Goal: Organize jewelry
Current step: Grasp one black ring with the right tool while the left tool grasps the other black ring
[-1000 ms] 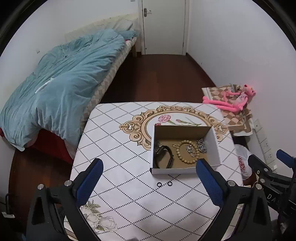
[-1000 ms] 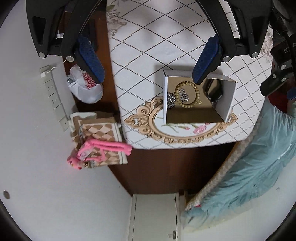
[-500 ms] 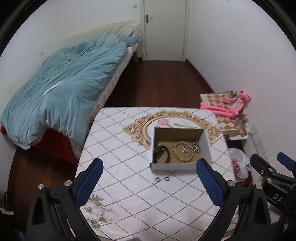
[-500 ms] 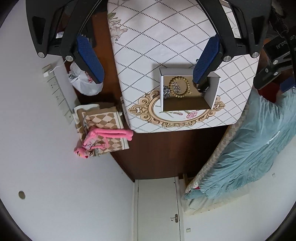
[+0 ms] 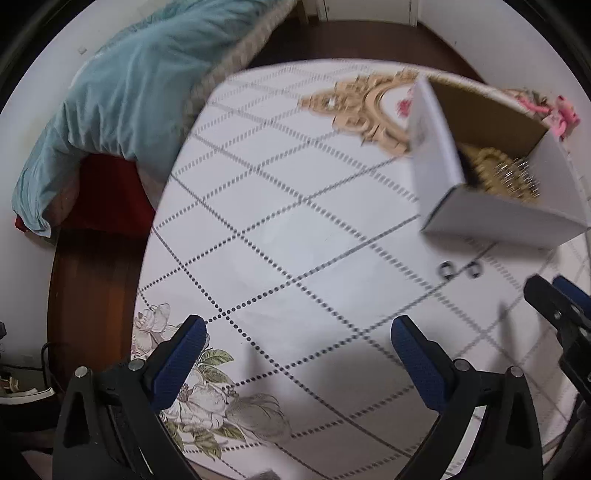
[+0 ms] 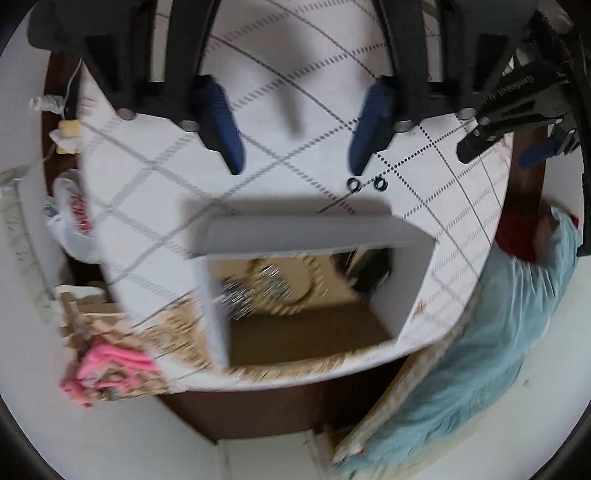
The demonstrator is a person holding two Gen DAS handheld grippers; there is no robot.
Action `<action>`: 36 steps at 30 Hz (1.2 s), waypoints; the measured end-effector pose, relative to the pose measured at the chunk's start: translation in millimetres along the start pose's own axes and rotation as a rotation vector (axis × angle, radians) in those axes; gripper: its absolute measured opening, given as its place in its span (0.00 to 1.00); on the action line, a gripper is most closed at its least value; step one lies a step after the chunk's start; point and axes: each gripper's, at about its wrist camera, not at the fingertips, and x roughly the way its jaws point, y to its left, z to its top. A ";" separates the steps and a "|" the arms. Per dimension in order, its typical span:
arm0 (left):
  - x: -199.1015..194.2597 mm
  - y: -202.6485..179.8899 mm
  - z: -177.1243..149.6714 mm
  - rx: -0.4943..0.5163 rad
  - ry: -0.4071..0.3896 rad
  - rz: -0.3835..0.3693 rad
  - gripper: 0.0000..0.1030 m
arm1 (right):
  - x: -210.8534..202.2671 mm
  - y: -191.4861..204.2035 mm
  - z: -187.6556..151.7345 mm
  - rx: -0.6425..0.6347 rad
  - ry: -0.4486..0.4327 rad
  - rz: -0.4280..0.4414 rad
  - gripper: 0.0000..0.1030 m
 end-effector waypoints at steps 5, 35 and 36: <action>15.3 8.6 -1.9 -0.006 0.022 0.008 0.99 | 31.9 28.7 2.1 -0.092 -0.003 -0.001 0.54; -3.6 -74.9 8.8 0.082 -0.068 -0.192 0.91 | -9.8 -67.4 -10.8 0.071 -0.105 -0.155 0.12; -5.3 -79.6 9.3 0.092 -0.073 -0.191 0.86 | -9.9 -72.2 -11.4 0.084 -0.107 -0.164 0.12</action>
